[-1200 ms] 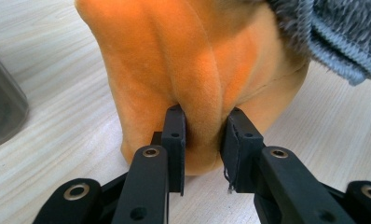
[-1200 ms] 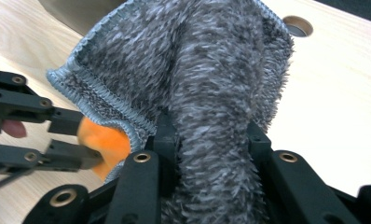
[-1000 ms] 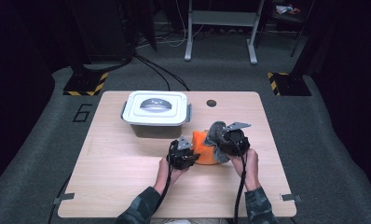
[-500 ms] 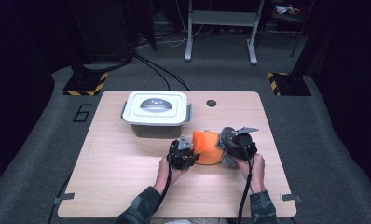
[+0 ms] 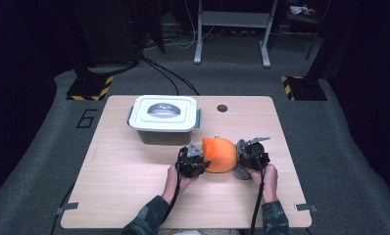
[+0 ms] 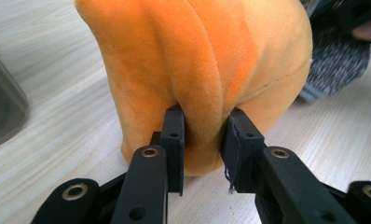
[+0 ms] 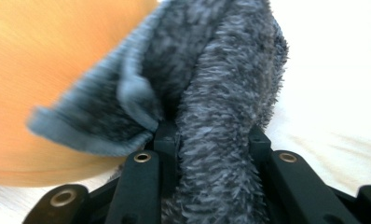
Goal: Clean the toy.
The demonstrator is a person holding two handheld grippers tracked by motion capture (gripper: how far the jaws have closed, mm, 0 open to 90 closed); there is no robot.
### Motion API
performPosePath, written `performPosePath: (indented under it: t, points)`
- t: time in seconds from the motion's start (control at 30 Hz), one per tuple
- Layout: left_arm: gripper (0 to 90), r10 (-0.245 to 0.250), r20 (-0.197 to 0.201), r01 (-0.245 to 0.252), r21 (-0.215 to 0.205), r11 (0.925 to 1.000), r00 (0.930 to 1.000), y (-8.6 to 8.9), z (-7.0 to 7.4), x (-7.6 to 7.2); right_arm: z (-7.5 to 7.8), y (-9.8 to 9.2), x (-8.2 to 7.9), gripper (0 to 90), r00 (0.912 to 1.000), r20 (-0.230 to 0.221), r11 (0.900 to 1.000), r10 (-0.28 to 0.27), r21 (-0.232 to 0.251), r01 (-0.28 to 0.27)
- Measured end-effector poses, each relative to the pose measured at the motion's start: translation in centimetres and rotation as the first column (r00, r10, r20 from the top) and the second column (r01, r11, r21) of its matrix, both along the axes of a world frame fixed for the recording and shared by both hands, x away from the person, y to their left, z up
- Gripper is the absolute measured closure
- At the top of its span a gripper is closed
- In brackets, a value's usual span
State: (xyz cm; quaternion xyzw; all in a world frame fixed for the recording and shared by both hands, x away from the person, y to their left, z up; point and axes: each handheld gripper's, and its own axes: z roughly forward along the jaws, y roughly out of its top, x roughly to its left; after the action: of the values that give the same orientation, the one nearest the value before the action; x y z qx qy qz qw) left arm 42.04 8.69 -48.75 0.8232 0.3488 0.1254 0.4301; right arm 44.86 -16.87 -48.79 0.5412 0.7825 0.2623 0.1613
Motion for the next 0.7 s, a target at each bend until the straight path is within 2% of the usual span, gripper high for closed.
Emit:
performPosePath:
  t: [0.07,0.17,0.23,0.27,0.33,0.43,0.5,0.57,0.63,0.7]
  points:
    - [71.4,0.004,0.0,-0.004,0.001,1.0,1.0,0.1,0.0,0.1,-0.4,-0.1,0.3,66.3,0.9993,-0.034,1.0,0.015,-0.018,-0.016]
    - [71.4,0.009,-0.001,-0.009,-0.003,1.0,1.0,0.1,0.0,0.1,0.4,-0.5,-0.1,66.4,0.9999,-0.011,1.0,-0.002,-0.029,0.002]
    - [71.3,0.009,-0.001,-0.009,-0.002,1.0,1.0,0.2,0.0,0.1,1.3,-0.8,-0.5,66.5,0.9996,0.028,1.0,-0.003,-0.031,0.004]
    - [71.2,0.008,-0.001,-0.008,-0.002,1.0,1.0,0.2,0.0,0.2,2.1,-1.0,-0.8,66.5,0.9979,0.064,1.0,-0.009,-0.027,0.011]
    - [71.0,0.009,0.001,-0.009,-0.002,1.0,1.0,0.2,0.0,0.1,3.4,-1.1,-1.5,66.6,0.9944,0.103,1.0,-0.02,-0.002,0.021]
    - [70.5,0.012,0.001,-0.012,-0.003,0.9999,0.9999,0.2,0.0,0.1,5.3,-0.6,-2.4,66.6,0.9843,0.176,0.999,0.012,0.029,-0.017]
    - [69.9,0.014,0.0,-0.014,-0.008,0.9999,0.9999,0.2,0.0,0.1,6.1,0.2,-2.7,66.6,0.9819,0.18,0.997,0.058,0.043,-0.067]
    - [68.5,0.015,0.002,-0.015,-0.009,0.9999,0.9999,0.2,0.1,0.1,6.0,1.2,-2.6,66.7,0.9806,0.17,0.994,0.097,0.029,-0.103]
    - [64.4,0.017,0.004,-0.017,-0.005,0.9998,0.9998,0.3,0.1,0.1,5.4,2.1,-2.2,66.9,0.9834,0.14,0.993,0.115,0.007,-0.118]
    - [57.4,0.024,0.018,-0.024,0.013,0.9996,0.9996,0.2,0.2,0.0,4.8,2.5,-1.8,67.1,0.9829,0.147,0.994,0.111,-0.021,-0.109]
